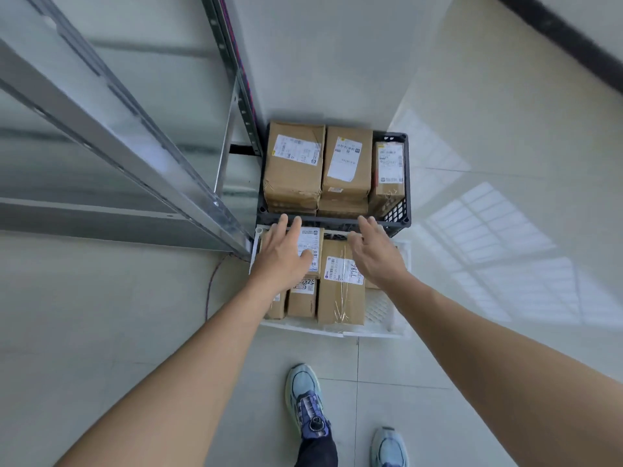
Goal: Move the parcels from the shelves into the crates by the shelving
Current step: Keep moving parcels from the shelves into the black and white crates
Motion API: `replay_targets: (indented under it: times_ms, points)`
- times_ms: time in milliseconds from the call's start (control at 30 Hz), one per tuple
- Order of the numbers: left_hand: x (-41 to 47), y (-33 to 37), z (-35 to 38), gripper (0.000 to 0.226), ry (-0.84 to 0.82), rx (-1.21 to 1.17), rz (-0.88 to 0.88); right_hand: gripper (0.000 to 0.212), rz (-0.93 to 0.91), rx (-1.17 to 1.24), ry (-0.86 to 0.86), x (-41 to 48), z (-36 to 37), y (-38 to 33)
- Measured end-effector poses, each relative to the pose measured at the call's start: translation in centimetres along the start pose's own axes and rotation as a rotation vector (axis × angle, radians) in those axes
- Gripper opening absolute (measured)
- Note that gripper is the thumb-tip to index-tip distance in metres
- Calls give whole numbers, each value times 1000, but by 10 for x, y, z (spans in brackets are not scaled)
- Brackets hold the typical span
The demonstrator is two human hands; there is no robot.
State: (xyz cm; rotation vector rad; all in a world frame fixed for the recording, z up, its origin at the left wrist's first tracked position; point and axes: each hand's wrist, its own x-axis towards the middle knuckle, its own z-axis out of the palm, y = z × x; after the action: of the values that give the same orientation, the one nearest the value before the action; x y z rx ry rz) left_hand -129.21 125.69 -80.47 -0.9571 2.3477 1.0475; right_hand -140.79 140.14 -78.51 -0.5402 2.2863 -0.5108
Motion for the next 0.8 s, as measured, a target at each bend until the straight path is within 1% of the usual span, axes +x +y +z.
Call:
replay_targets:
  times_ms: [67,167,267,367,467,633,800]
  points:
    - [-27,26,-28,71,29,57,26,54,-88,-108,33,-22,-32,-20]
    - [-81,67,-73,71,86,107,42,53,-190,-185,123,-65,-82,-49]
    - [-133,104,-110,72,139,146,52,53,-239,-250,189,-104,-129,-74]
    - [-201,143,-149,71,223,177,56,60,-287,-296,241,-160,-184,-106]
    - [-269,176,-185,70,313,207,51,61,-363,-346,300,-213,-229,-133]
    - [-374,208,-223,72,419,229,25,63,-467,-375,336,-298,-267,-172]
    - [-460,219,-252,70,488,236,-24,66,-558,-412,339,-367,-272,-213]
